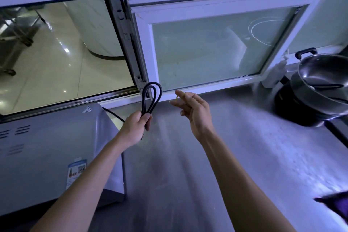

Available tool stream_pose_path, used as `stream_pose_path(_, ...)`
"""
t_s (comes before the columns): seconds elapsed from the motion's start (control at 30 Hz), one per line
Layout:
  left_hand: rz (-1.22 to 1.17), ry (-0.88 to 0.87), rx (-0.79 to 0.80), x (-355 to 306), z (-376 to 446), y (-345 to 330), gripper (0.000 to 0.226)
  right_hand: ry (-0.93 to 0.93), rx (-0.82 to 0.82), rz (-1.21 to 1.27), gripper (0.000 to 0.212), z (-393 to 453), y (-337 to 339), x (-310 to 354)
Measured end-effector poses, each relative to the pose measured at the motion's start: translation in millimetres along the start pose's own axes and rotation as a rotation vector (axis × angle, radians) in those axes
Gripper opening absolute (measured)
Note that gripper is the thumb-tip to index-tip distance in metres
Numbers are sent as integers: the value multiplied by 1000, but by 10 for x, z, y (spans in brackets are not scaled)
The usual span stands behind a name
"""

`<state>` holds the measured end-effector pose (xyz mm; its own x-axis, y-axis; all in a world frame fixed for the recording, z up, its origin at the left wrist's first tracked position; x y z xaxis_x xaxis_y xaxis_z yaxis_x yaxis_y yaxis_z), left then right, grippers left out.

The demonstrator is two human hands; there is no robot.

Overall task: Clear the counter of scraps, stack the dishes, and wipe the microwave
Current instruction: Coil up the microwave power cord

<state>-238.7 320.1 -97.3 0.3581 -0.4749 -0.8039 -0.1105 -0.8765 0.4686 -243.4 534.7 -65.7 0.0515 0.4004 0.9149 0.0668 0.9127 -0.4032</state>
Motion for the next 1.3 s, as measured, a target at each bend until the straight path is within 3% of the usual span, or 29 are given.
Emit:
stream_pose_path(0.07,24,-14,6,27,9,1,32,18,33,-70,12,-15,-19,-24)
stream_pose_path(0.2,44,-19,23,81,22,0,31,69,92,-241,33,-52,-74,-65)
stream_pose_path(0.43,85,-56,2,108,-5,23,30,71,95,-349,33,-64,-84,-98)
stream_pose_path(0.63,162,-98,23,120,-88,-5,31,62,217,-541,56,-28,-169,27)
stream_pose_path(1.0,252,-149,115,-29,-227,13,28,48,408,-726,71,33,-379,141)
stream_pose_path(1.3,286,-176,135,-78,-257,87,29,44,442,-708,33,47,-507,94)
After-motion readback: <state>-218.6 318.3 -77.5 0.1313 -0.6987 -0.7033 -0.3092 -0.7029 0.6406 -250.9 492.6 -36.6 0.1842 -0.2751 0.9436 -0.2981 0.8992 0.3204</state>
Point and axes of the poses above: each hand's wrist, its own z-axis towards the middle knuckle, its own y-axis out of the back of the hand, x = y × z, the point moved 3 cm from there along z, towards the middle knuckle, and after that the axes turned 9 degrees about y, right-handed, at the moved point
